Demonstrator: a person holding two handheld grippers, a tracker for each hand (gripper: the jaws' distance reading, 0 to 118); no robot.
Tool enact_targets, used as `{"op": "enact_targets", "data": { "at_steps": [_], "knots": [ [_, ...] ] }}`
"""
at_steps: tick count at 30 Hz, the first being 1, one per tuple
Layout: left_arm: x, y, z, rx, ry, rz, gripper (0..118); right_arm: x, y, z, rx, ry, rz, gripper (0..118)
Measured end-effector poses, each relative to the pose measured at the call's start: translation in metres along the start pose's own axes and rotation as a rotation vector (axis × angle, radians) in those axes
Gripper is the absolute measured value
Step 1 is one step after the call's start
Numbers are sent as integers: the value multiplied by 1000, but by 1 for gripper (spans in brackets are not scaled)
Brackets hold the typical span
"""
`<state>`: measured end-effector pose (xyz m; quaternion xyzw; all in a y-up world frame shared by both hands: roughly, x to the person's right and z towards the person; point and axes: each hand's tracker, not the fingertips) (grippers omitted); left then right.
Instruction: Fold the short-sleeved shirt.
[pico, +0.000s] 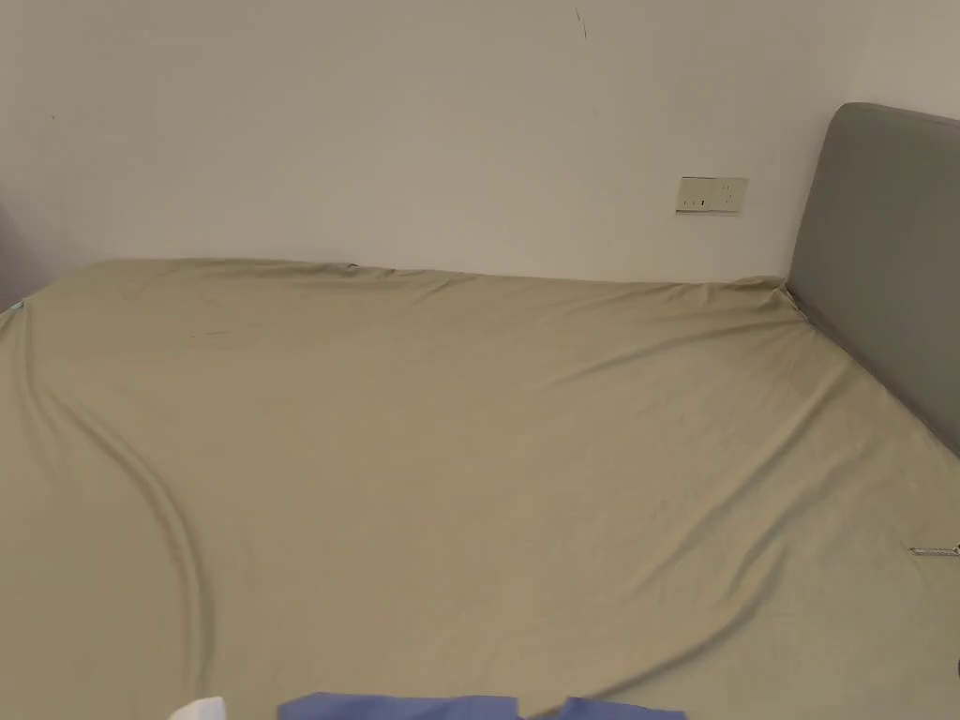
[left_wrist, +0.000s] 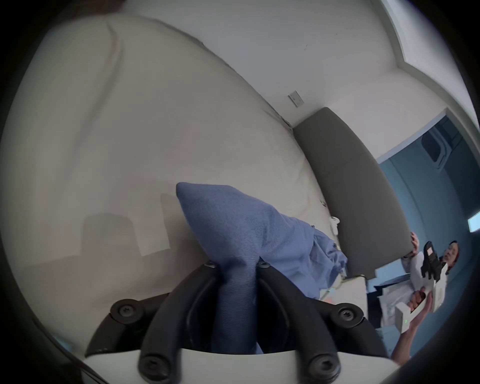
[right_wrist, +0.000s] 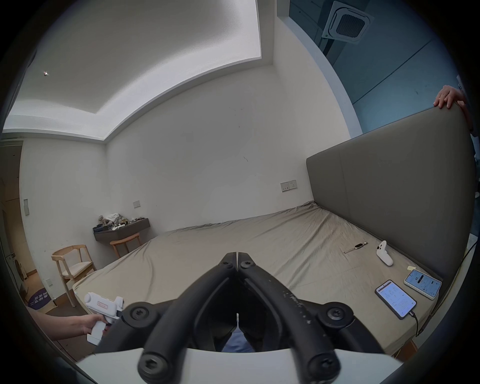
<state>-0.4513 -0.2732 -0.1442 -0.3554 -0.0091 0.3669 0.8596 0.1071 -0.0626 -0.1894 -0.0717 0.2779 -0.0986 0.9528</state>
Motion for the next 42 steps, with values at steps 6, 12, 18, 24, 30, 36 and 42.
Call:
{"op": "enact_targets", "data": {
  "at_steps": [6, 12, 18, 24, 30, 36, 42],
  "knots": [
    [-23, 23, 80, 36, 169, -80, 17, 3, -2, 2, 13, 5, -16, 2],
    [22, 28, 96, 69, 151, -136, 17, 6, -7, 2, 5, 15, -43, 2],
    [115, 32, 52, 34, 186, -338, 17, 12, -1, 12, 22, 13, -45, 2],
    [197, 4, -28, -49, 68, -388, 17, 22, -3, 26, 37, -16, -68, 2],
    [223, -42, -119, -150, 76, -420, 17, 34, -5, 41, 39, -50, -84, 2],
    [211, -54, -146, -177, 96, -347, 29, 45, -2, 53, 41, -81, -81, 2],
    [212, -36, -83, 19, -69, -398, 118, 49, -4, 50, 38, -90, -98, 2]
  ]
}}
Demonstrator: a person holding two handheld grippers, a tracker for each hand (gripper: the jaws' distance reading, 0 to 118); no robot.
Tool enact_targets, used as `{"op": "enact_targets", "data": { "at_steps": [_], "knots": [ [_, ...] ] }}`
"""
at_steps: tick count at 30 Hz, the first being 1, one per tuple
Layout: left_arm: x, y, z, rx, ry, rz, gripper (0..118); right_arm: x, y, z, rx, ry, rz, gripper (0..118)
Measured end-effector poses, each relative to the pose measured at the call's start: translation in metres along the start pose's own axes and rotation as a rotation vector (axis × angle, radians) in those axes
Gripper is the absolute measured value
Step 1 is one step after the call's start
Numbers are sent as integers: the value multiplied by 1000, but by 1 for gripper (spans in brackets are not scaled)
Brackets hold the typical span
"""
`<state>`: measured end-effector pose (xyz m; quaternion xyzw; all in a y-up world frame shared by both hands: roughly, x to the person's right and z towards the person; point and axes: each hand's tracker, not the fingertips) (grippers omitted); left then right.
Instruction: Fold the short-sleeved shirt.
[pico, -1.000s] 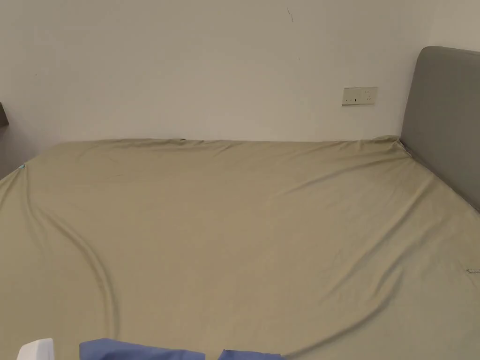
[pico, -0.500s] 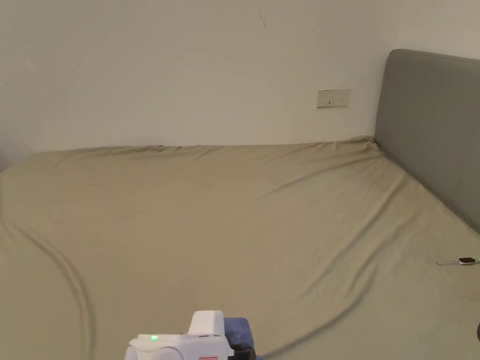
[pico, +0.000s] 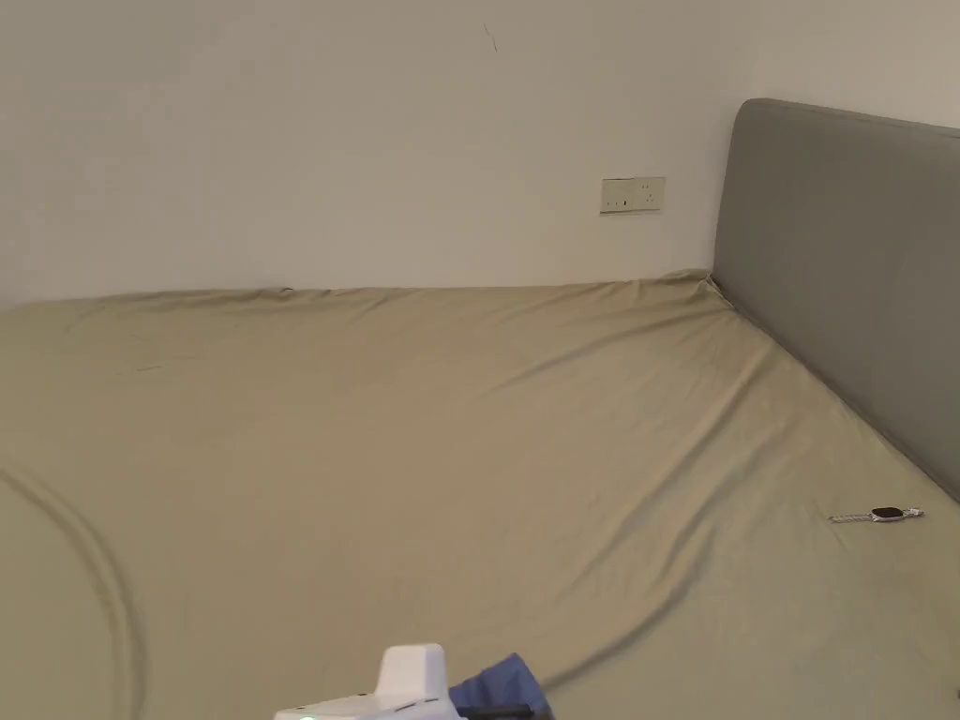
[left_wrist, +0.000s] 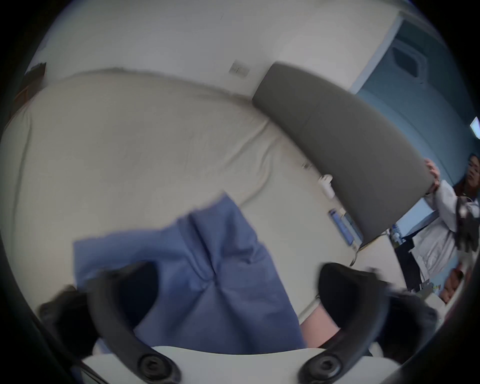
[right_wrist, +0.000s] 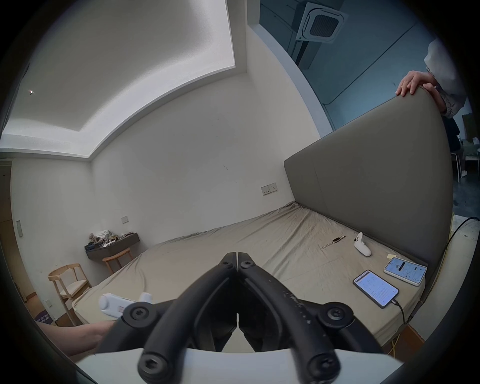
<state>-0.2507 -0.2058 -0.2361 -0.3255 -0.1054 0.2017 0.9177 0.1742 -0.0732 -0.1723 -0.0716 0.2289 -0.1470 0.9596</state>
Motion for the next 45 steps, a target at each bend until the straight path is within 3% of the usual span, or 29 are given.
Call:
{"op": "enact_targets", "data": {
  "at_steps": [5, 6, 7, 9, 12, 20, 27, 31, 34, 37, 41, 45],
  "knots": [
    [-27, 16, 89, 202, 13, 34, 118, -8, -6, -11, -18, 29, -11, 2],
    [-34, 15, 96, 205, 44, 23, 113, -10, -8, -13, -18, 34, -10, 2],
    [-40, 12, 102, 218, 83, 0, 92, -12, -9, -15, -20, 41, -10, 2],
    [-49, 2, 98, 219, 140, -46, 1, -16, -11, -20, -27, 59, -17, 2],
    [-57, -22, 78, 163, 154, -113, 0, -23, -11, -22, -27, 82, -23, 2],
    [-46, -62, 1, 23, 153, -48, 0, -25, 0, -15, -19, 74, 31, 2],
    [18, -59, -48, 3, 32, -105, 0, -21, 0, -6, -41, 29, 49, 2],
    [35, -60, -67, -38, -37, -67, 0, -23, -2, -8, -53, 28, 53, 2],
    [29, -50, -38, 65, -64, -74, 0, -29, -1, -14, -66, 49, 67, 2],
    [7, -30, 41, 249, -61, -117, 0, -39, 0, -23, -76, 86, 127, 2],
    [-30, -26, 154, 490, 199, -241, 0, -54, -11, -35, -73, 103, 231, 2],
    [-46, -29, 211, 552, 402, -250, 0, -64, -31, -48, -81, 114, 209, 2]
  ]
}}
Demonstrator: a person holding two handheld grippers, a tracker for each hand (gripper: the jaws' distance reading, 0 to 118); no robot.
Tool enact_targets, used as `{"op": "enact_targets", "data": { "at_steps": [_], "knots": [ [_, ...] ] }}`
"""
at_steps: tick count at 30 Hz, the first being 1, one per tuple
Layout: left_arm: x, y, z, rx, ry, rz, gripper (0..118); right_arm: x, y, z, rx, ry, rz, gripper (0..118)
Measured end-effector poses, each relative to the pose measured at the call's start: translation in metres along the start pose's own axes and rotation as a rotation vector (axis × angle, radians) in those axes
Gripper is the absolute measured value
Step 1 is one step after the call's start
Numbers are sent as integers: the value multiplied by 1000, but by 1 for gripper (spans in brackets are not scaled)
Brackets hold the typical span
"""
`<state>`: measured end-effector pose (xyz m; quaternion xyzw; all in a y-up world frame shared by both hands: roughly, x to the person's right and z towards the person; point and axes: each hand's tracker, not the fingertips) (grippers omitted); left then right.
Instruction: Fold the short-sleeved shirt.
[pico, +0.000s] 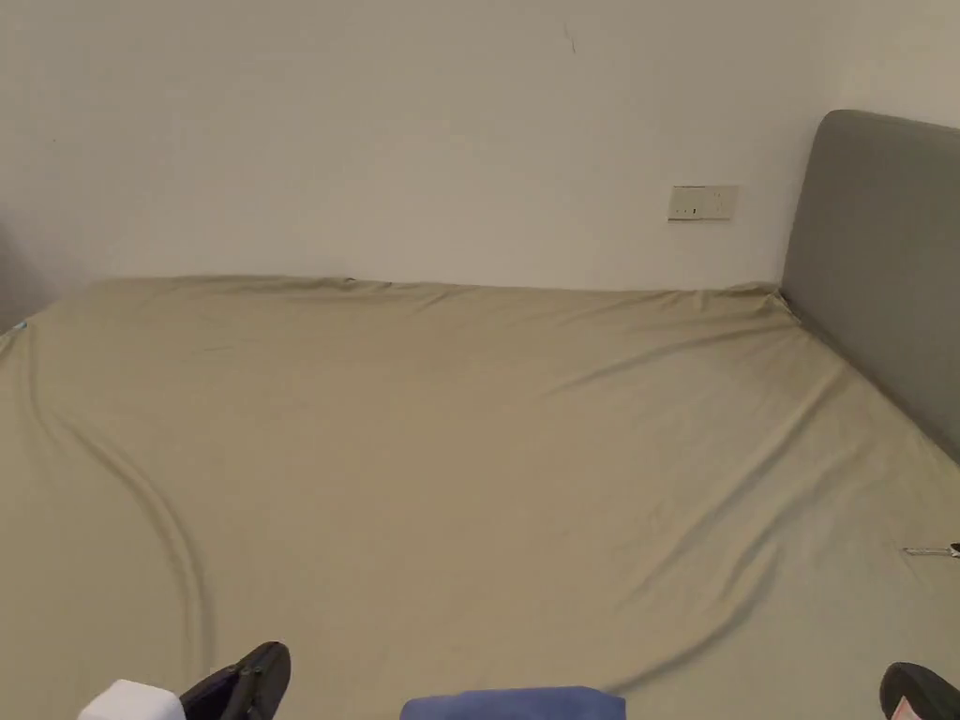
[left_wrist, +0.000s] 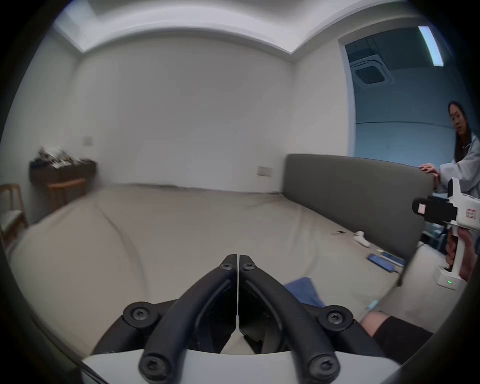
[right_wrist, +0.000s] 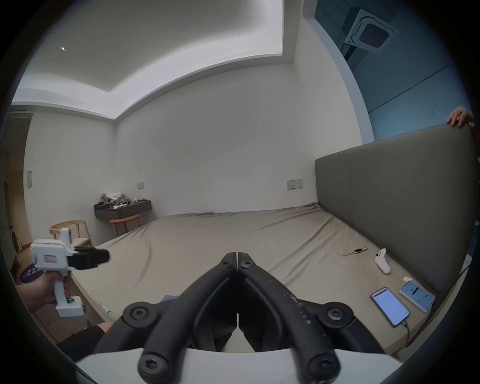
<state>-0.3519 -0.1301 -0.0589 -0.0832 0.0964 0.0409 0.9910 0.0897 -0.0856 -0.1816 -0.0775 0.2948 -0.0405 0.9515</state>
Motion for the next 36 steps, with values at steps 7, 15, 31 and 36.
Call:
{"op": "enact_targets", "data": {
  "at_steps": [7, 15, 31, 36],
  "knots": [
    [-13, 13, 26, 63, 185, -109, 0, -16, 2, -8, -2, 24, 41, 2],
    [-5, 17, 23, 58, 132, -102, 0, -34, -17, -74, -225, 53, 128, 2],
    [-19, -27, -32, -250, -102, 258, 54, -41, -167, -206, -804, 207, -71, 2],
    [-32, -74, -88, -460, -459, 609, 118, -39, -167, -204, -810, 215, -75, 2]
  ]
}}
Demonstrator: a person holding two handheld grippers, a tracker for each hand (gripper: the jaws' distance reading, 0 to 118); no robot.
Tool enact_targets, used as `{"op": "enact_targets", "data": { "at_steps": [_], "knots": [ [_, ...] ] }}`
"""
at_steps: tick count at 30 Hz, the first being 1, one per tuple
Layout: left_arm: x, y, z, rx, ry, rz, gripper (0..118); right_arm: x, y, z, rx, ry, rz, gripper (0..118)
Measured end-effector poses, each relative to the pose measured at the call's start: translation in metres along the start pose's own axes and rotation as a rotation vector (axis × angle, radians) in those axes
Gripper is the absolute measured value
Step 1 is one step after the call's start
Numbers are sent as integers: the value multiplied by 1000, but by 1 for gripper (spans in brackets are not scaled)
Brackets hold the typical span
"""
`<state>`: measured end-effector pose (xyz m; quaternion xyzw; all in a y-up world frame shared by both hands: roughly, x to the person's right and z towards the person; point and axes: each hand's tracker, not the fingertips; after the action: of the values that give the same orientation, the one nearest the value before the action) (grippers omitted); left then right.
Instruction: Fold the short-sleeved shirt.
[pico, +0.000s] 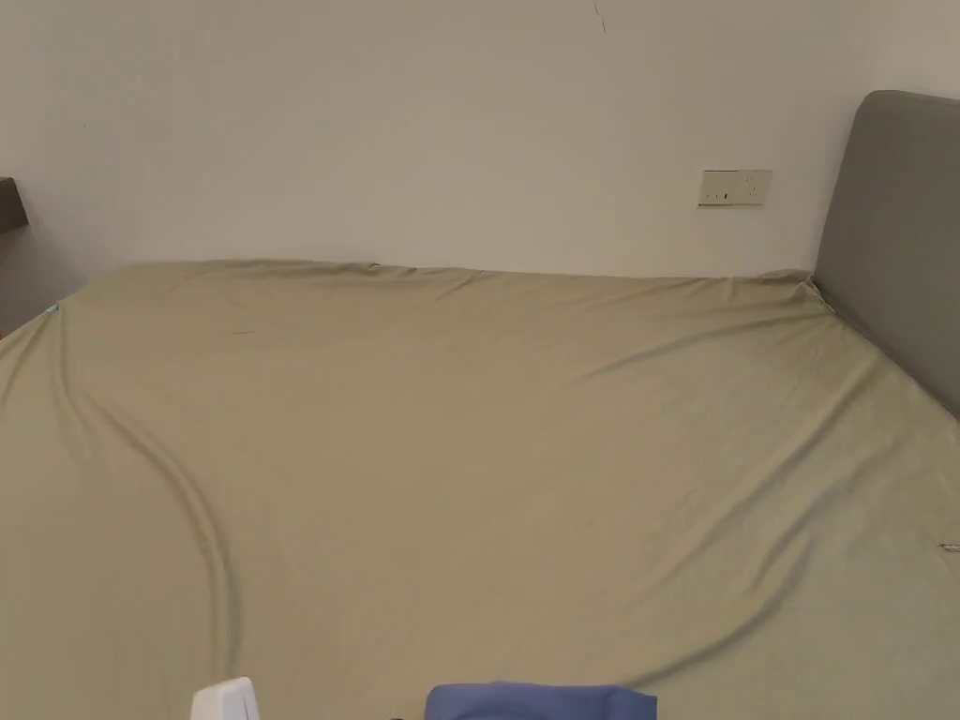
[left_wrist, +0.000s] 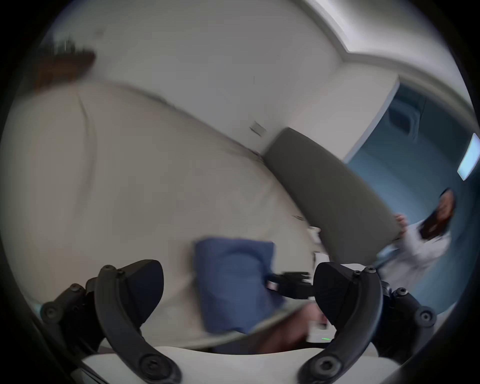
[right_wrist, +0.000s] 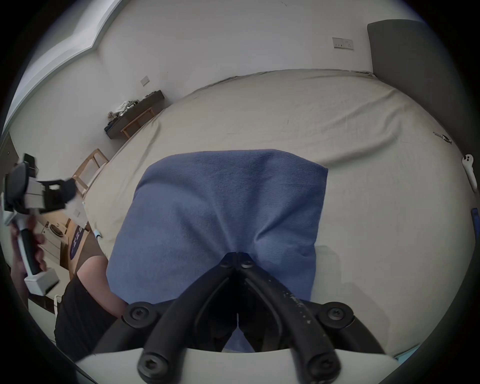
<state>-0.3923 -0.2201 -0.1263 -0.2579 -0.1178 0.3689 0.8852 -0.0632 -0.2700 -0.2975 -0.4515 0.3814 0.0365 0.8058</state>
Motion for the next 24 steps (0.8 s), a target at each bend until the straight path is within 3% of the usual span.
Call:
{"op": "enact_targets", "data": {
  "at_steps": [2, 5, 7, 10, 14, 15, 17, 18, 19, 20, 22, 24],
  "knots": [
    [-25, 0, -22, -154, -45, 100, 118, 2, 0, 1, -2, 5, -2, 2],
    [-60, -7, -43, -219, 2, 207, 118, 0, 0, 3, -1, 8, -11, 2],
    [-87, -12, -58, -276, -92, 284, 118, 1, -1, 5, 0, 4, -10, 2],
    [-96, -17, -81, -265, -72, 300, 118, 3, -2, 5, -1, 9, -17, 2],
    [-83, -9, -100, -208, -140, 261, 118, 4, -2, 5, -10, 14, -14, 2],
    [-35, -21, -99, -204, -154, 276, 118, 4, -3, 5, -8, 16, -12, 2],
    [-24, -19, -109, -208, -186, 293, 118, 4, -3, 4, -8, 16, -13, 2],
    [-19, -15, -113, -262, -209, 340, 94, 4, -3, 4, -8, 17, -11, 2],
    [-26, -10, -119, -293, -129, 339, 57, 3, -4, 4, -7, 9, -9, 2],
    [-26, -12, -121, -292, -17, 264, 30, 3, -3, 3, -7, -1, -9, 2],
    [-28, -11, -115, -279, -99, 276, 30, 4, -3, 2, -9, 14, -23, 2],
    [-46, -8, -119, -285, -76, 305, 30, 4, -4, 1, -3, 17, -25, 2]
  ]
}}
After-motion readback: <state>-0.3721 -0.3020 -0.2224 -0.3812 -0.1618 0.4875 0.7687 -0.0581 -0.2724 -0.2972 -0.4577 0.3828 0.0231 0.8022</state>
